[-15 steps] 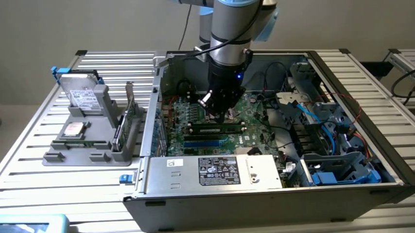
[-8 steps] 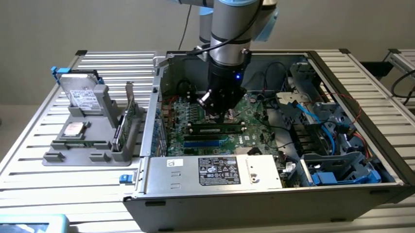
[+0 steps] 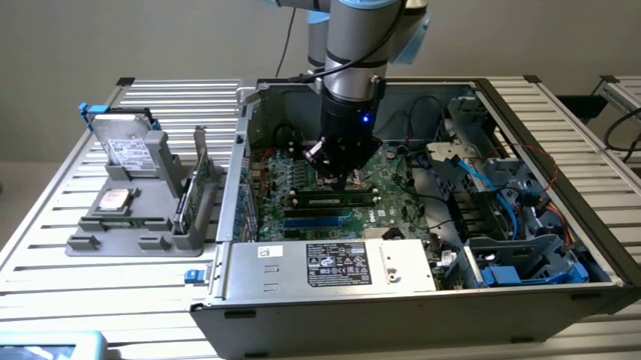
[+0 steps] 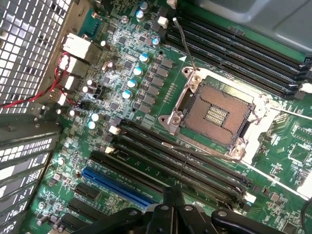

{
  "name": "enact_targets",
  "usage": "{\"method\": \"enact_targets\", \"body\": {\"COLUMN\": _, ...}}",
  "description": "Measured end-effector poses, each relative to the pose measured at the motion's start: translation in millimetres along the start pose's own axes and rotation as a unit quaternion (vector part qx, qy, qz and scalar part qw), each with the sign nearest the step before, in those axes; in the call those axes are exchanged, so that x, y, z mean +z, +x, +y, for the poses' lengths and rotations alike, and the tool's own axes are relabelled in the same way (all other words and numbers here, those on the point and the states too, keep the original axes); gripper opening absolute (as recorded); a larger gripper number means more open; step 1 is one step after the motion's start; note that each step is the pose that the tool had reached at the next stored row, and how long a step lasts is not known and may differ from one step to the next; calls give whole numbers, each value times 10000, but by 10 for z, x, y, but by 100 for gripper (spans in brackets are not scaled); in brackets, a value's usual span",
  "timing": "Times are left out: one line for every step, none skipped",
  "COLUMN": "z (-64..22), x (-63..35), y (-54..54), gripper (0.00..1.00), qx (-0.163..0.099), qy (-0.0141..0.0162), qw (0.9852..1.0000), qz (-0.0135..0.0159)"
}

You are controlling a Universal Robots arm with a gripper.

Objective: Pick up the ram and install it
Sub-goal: 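Press down the ram until it locks into place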

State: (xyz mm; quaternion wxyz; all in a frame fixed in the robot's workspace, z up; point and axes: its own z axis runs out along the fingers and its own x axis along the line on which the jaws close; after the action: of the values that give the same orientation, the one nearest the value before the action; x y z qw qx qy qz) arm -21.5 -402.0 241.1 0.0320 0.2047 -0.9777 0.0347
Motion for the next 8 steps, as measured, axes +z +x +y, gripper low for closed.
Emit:
{"method": "enact_targets", "body": {"z": 0, "x": 0, "y": 0, "gripper": 11, "qx": 48, "qy": 4, "qw": 10000, "qz": 5}}
{"method": "enact_targets", "body": {"z": 0, "x": 1, "y": -1, "gripper": 11, "qx": 98, "qy": 9, "qw": 10000, "qz": 9}}
{"method": "enact_targets", "body": {"z": 0, "x": 0, "y": -1, "gripper": 11, "qx": 145, "qy": 14, "qw": 9999, "qz": 14}}
{"method": "enact_targets", "body": {"z": 0, "x": 0, "y": -1, "gripper": 11, "qx": 192, "qy": 20, "qw": 9998, "qz": 20}}
{"method": "enact_targets", "body": {"z": 0, "x": 0, "y": -1, "gripper": 11, "qx": 240, "qy": 27, "qw": 9997, "qz": 25}}
{"method": "enact_targets", "body": {"z": 0, "x": 0, "y": -1, "gripper": 11, "qx": 290, "qy": 33, "qw": 9996, "qz": 30}}
{"method": "enact_targets", "body": {"z": -1, "x": 0, "y": -1, "gripper": 11, "qx": 336, "qy": 40, "qw": 9994, "qz": 36}}
{"method": "enact_targets", "body": {"z": -1, "x": 0, "y": -1, "gripper": 11, "qx": 382, "qy": 47, "qw": 9992, "qz": 41}}
